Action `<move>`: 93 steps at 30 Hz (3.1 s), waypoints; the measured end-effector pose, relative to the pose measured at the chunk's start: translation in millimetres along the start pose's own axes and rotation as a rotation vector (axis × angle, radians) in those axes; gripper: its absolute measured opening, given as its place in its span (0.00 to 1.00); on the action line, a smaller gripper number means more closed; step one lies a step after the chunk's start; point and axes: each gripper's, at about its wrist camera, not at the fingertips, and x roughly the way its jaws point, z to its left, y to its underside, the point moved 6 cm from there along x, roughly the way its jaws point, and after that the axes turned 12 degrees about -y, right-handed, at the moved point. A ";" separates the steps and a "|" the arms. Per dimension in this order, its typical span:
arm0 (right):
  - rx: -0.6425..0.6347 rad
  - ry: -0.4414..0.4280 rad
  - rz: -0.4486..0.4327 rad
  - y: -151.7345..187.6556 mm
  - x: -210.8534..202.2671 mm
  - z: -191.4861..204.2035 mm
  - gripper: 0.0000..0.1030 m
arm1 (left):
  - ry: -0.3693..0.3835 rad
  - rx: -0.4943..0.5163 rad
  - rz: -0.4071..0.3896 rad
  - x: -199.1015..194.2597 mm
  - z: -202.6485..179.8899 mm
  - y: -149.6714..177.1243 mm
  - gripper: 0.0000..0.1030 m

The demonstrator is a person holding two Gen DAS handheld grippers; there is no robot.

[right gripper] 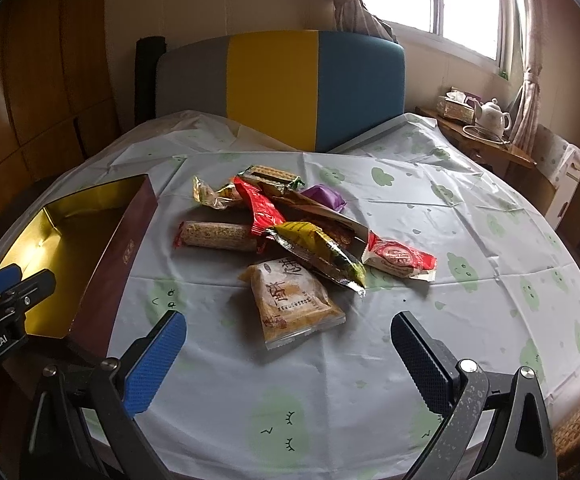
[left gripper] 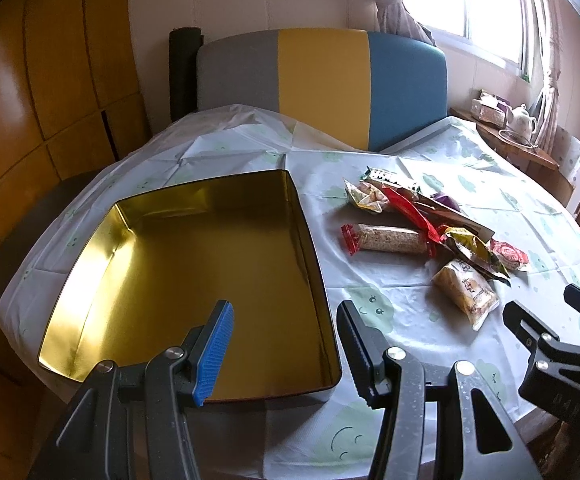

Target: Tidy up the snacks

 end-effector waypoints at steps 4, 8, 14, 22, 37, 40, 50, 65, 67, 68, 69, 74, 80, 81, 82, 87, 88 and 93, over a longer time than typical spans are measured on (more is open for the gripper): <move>0.003 0.004 -0.003 -1.8 -0.1 -3.5 1.00 | 0.001 0.006 0.004 1.4 -2.2 0.8 0.53; 0.011 0.007 -0.006 -4.9 -0.3 -8.6 1.00 | 0.022 0.016 0.011 2.5 -6.5 1.8 0.53; 0.035 -0.015 -0.017 -31.6 -4.2 -36.1 1.00 | 0.234 0.037 0.018 -4.2 -26.6 -3.7 0.66; 0.171 -0.027 0.024 -79.3 6.0 -125.2 1.00 | 0.376 0.109 0.159 11.3 -72.7 -3.0 0.65; 0.402 -0.081 0.071 -79.9 32.7 -201.3 1.00 | 0.364 0.190 0.354 61.6 -172.6 -15.4 0.63; 0.381 -0.094 0.071 -81.5 35.4 -196.2 1.00 | 0.338 0.178 0.374 68.8 -186.5 -15.4 0.63; 0.398 -0.146 0.039 -86.6 30.1 -194.3 1.00 | 0.254 0.194 0.386 91.3 -221.5 -13.1 0.70; 0.395 -0.120 0.117 -76.6 42.3 -193.5 1.00 | 0.348 0.328 0.178 52.5 -137.4 33.0 0.60; 0.378 -0.118 0.136 -74.2 45.3 -189.9 1.00 | 0.367 0.325 0.166 51.9 -133.9 35.3 0.60; 0.363 -0.120 0.147 -72.9 47.2 -186.6 1.00 | 0.375 0.325 0.156 51.4 -132.1 36.4 0.60; 0.342 -0.120 0.162 -71.2 49.7 -181.8 0.99 | 0.377 0.322 0.154 54.1 -135.5 35.6 0.60; 0.288 -0.156 0.244 -60.1 62.1 -162.1 0.63 | 0.385 0.313 0.112 53.5 -136.9 36.4 0.60; 0.151 -0.240 0.304 -71.6 80.5 -118.1 0.43 | 0.397 0.298 0.097 52.5 -135.2 35.8 0.60; 0.123 -0.251 0.310 -75.2 86.6 -109.8 0.43 | 0.400 0.296 0.098 52.6 -134.7 35.5 0.60; 0.094 -0.267 0.323 -80.0 96.0 -99.8 0.40 | 0.403 0.293 0.099 53.0 -134.7 35.1 0.60; -0.059 -0.265 0.376 -98.3 149.0 -62.2 0.32 | 0.411 0.281 0.099 52.8 -132.9 34.5 0.60; -0.076 -0.260 0.385 -101.0 159.1 -58.0 0.32 | 0.413 0.279 0.099 52.8 -132.7 34.3 0.60; -0.156 -0.193 0.465 -101.5 203.5 -50.3 0.29 | 0.418 0.276 0.098 53.9 -133.4 33.5 0.61</move>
